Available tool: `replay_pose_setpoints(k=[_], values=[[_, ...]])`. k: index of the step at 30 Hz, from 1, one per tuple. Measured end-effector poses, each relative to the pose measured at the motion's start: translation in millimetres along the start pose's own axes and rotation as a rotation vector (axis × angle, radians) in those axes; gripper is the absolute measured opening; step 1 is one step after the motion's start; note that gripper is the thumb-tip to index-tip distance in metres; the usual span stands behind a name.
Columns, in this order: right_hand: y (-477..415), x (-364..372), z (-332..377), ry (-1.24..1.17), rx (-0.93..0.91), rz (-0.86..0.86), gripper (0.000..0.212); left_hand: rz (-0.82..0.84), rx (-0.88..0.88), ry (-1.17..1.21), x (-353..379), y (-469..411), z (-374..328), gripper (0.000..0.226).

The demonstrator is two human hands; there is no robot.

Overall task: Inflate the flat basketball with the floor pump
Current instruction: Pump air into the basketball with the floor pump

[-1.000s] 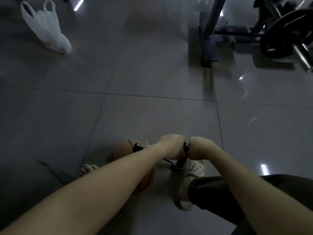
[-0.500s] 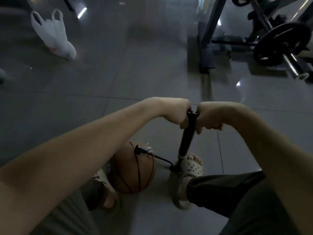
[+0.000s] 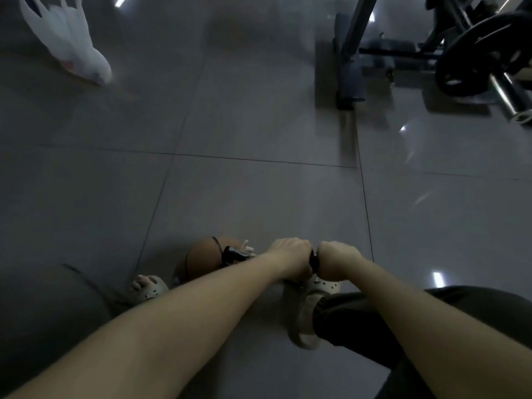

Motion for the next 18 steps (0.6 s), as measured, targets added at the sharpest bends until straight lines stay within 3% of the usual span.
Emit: replay_pose_setpoints(k=[4, 8, 10, 14, 18], values=[[38.0, -42.1, 13.4, -0.050, -0.030, 0.107, 0.016, 0.081, 0.050, -0.020, -44.3, 25.4, -2.6, 0.011], [79.8, -133.0, 10.4, -0.094, -0.070, -0.001, 0.014, -0.041, 0.130, 0.039, -146.0, 63.6, -21.6, 0.008], [89.4, -143.1, 9.1, -0.083, -0.080, -0.029, 0.012, -0.062, 0.128, 0.058, -160.6, 72.1, -31.3, 0.006], [59.8, -71.9, 5.2, -0.043, -0.030, 0.014, 0.012, -0.035, 0.044, 0.061, -86.6, 51.9, -24.9, 0.014], [12.4, -4.1, 0.6, -0.019, 0.058, -0.089, 0.013, -0.080, 0.026, -0.021, -16.8, 22.8, -7.5, 0.014]])
Point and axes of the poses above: each hand's wrist, its own y-axis away from the middle knuckle, its own x-axis out of the palm, z = x × y, the point moved 3 cm from there along -y, towards the middle knuckle, and after that the axes turned 3 degrees about -x, right-handed, at the moved point
